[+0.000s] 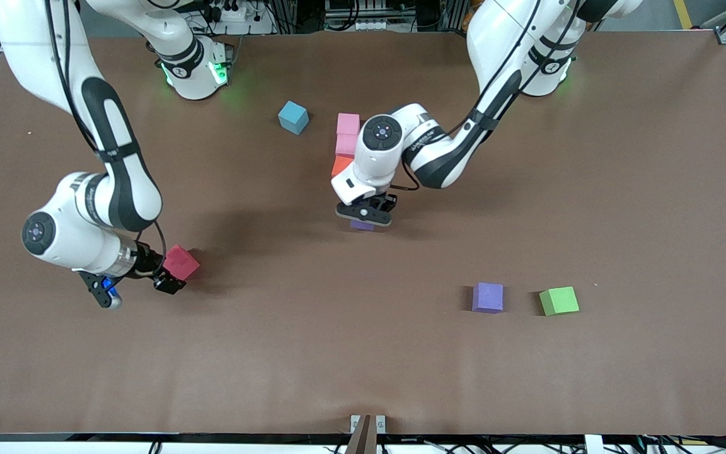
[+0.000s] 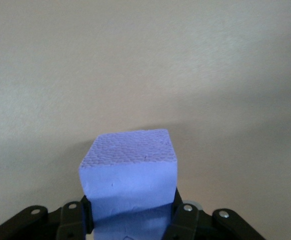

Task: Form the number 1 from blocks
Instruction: 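Place the purple cube below orange while the right gripper grasps the red cube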

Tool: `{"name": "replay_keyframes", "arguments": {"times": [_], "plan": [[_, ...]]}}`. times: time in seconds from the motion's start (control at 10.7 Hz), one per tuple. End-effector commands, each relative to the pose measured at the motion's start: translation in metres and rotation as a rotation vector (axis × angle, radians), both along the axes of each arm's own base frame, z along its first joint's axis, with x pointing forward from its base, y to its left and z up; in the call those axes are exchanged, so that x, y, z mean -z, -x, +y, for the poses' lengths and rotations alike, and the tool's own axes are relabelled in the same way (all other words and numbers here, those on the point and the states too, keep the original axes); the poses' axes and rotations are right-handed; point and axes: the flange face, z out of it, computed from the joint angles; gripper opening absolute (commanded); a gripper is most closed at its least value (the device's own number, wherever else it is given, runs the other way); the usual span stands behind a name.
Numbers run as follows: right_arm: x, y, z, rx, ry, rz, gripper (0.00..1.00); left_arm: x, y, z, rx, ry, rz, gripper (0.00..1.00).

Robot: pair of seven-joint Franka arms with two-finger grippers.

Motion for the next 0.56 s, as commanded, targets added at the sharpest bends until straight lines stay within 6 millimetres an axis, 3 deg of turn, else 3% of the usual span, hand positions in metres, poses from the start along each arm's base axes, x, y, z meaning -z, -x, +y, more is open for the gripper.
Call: {"name": "replay_keyframes", "arguments": {"times": [0.0, 0.19, 0.47], "plan": [[-0.003, -0.003, -0.006, 0.038, 0.003, 0.014, 1.0, 0.001, -0.001, -0.017, 0.028, 0.009, -0.018, 0.0], [-0.007, -0.003, -0.011, -0.001, 0.001, 0.007, 1.0, 0.011, 0.005, -0.028, -0.005, 0.026, 0.015, 0.0], [0.009, 0.014, -0.014, -0.024, -0.002, 0.045, 1.0, 0.016, 0.022, -0.044, -0.069, 0.056, 0.081, 0.0]]}}
